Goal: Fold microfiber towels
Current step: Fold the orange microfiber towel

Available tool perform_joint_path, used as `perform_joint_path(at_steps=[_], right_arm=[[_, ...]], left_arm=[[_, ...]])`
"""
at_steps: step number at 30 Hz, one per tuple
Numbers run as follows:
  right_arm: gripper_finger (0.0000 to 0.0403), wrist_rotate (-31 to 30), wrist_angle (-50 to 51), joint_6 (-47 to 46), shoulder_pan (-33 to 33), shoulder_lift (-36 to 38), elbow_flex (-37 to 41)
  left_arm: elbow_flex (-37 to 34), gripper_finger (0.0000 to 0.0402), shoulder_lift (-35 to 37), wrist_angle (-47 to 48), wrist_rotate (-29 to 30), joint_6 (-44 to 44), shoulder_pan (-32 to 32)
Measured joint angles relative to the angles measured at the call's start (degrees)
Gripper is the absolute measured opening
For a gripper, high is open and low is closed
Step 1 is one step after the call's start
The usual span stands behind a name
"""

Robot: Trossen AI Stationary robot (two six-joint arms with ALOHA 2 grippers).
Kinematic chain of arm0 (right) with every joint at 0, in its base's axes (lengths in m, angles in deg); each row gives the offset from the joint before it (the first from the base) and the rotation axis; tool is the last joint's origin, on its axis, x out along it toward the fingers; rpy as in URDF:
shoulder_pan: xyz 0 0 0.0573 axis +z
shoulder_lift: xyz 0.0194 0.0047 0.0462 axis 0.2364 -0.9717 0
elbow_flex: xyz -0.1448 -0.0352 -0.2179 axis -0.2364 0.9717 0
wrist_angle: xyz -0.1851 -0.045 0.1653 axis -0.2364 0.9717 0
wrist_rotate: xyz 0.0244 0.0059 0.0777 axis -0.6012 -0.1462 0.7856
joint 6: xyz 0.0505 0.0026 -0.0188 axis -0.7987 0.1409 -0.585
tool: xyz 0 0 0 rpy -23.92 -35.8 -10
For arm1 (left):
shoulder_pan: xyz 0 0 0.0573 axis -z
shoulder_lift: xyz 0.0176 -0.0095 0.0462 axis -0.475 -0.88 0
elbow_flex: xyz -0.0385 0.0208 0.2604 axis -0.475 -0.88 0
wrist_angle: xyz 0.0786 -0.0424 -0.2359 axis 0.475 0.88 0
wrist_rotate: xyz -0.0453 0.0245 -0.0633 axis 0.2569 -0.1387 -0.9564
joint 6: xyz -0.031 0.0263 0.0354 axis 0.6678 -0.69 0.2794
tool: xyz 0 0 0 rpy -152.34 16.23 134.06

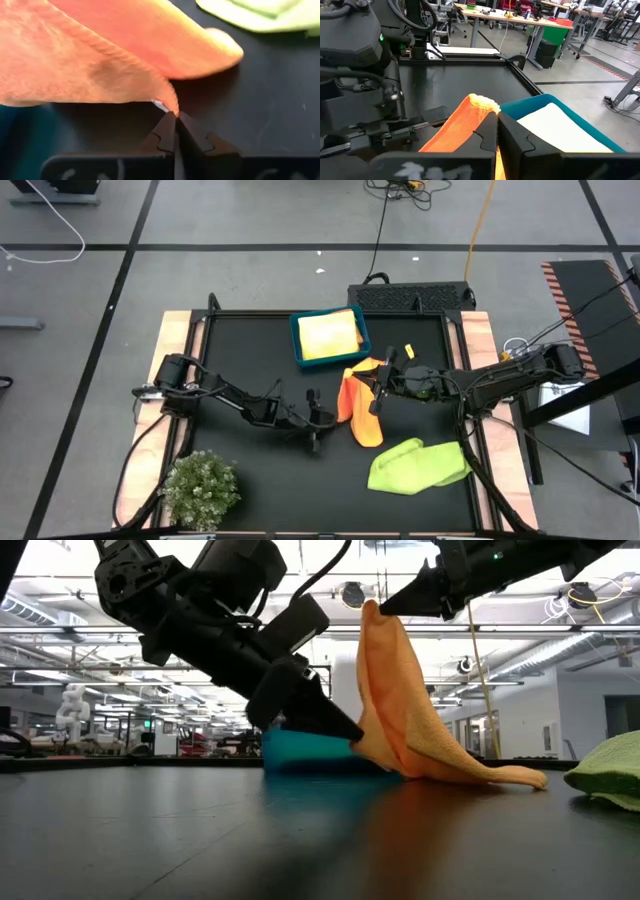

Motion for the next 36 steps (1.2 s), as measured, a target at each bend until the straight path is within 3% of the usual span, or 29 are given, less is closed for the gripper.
perform_joint_path(at_steps=[7, 14, 21, 27, 33, 36], right_arm=[[0.0, 0.0, 0.0, -0.2, 0.0, 0.0, 0.0], [0.0, 2.3, 0.2, -0.1, 0.0, 0.7, 0.0], [0.0, 8.4, 0.1, 0.2, 2.2, 4.1, 0.0], [0.0, 16.3, 0.1, -0.2, 5.5, 7.3, 0.0], [0.0, 16.5, 0.1, -4.9, 9.2, 11.0, 0.0], [0.0, 16.5, 0.1, -6.5, 10.7, 12.4, 0.0]], left_arm=[[0.0, 0.0032, 0.0, -1.8, -1.5, 3.3, -0.9], [-0.1, 0.0003, 2.8, 4.4, 1.8, 2.8, -0.9], [-0.1, 0.0002, 18.8, 21.8, 11.5, 1.1, -0.5], [0.0, 0.0001, 34.1, 30.1, 19.1, -3.2, 2.1], [0.4, 0.0001, 45.8, 30.3, 14.7, -4.5, 7.3], [0.7, 0.0, 48.6, 31.0, 15.3, -4.8, 11.0]])
